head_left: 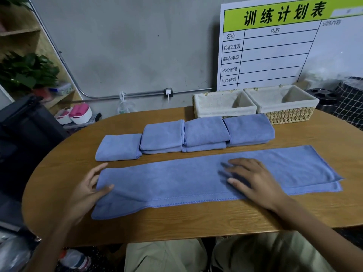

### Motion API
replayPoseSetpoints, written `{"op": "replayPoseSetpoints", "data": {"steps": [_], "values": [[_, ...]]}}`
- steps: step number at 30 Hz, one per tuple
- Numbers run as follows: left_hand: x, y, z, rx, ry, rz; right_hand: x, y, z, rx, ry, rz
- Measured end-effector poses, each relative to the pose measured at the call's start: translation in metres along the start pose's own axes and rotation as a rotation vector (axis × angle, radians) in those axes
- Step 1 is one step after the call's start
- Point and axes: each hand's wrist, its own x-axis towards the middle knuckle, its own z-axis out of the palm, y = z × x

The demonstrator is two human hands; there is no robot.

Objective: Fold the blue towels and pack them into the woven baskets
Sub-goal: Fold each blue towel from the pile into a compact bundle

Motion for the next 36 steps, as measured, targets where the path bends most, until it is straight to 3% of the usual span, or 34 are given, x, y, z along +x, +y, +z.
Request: {"op": "replayPoseSetpoints", "data": {"steps": [6, 17, 27, 36], "values": [[-0.004, 0.005, -0.004, -0.014, 0.067, -0.026, 0.012, -0.038, 0.031, 0.123, -0.09, -0.11], [-0.025, -0.003, -0.006, -0.07, 0.018, -0.083, 0.016, -0.043, 0.037, 0.015, 0.032, -0.297], [-0.022, 0.008, 0.003, 0.19, 0.067, -0.012, 0.015, -0.041, 0.036, 0.191, -0.087, -0.118], [0.008, 0.0, -0.005, 0.482, 0.184, 0.003, 0.017, -0.038, 0.037, 0.154, -0.133, -0.002]]}}
